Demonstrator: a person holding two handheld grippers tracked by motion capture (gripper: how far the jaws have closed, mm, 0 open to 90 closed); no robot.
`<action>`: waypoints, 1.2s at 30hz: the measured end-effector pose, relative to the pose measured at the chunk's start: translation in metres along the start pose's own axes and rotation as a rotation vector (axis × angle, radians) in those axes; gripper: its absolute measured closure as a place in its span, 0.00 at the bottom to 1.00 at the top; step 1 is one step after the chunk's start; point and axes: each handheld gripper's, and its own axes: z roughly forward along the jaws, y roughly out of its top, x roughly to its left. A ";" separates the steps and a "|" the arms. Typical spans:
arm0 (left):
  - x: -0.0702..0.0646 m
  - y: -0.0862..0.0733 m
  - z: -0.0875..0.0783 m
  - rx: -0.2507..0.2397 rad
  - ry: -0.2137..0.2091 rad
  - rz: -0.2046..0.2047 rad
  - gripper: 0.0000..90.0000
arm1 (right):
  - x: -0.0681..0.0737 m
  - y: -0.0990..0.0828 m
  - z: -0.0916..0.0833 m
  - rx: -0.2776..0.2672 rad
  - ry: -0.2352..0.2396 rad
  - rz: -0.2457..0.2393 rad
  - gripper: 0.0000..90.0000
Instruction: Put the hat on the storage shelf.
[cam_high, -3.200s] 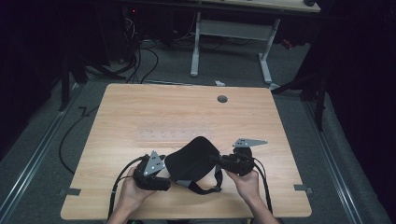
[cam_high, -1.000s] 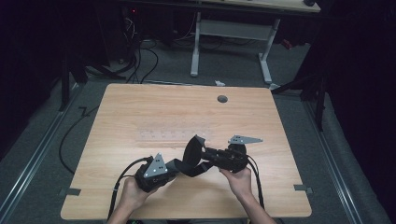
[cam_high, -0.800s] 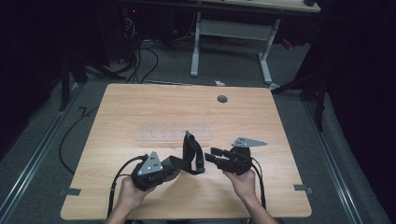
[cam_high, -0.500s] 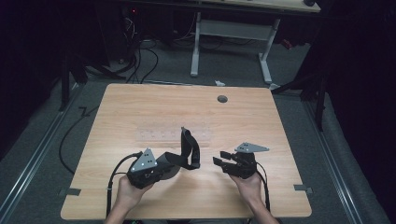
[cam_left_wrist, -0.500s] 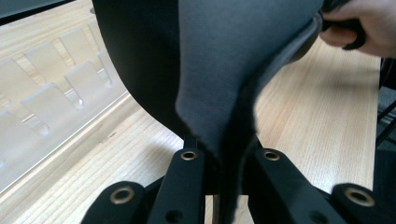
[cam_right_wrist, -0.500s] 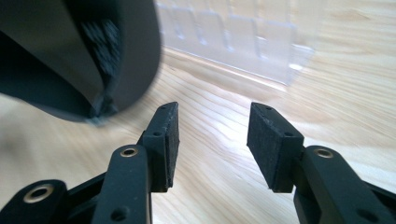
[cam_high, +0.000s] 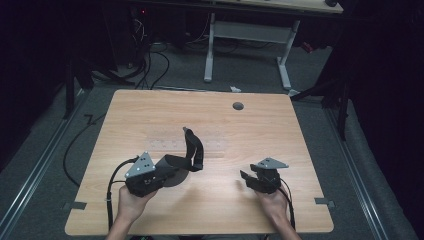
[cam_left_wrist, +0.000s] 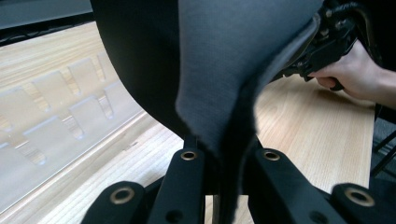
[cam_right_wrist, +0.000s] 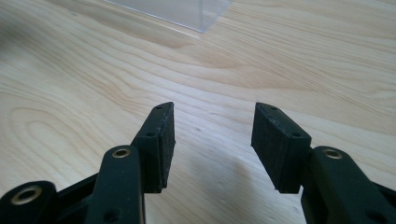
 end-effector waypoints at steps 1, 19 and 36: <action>0.000 0.001 0.000 -0.003 0.004 0.003 0.96 | -0.003 -0.001 0.000 -0.001 -0.006 0.006 0.55; 0.012 0.029 -0.003 -0.123 0.089 -0.008 0.96 | -0.018 -0.017 0.002 0.044 -0.077 0.006 0.49; 0.035 0.058 -0.007 -0.212 0.171 -0.004 0.96 | -0.017 -0.016 0.003 0.047 -0.081 0.013 0.47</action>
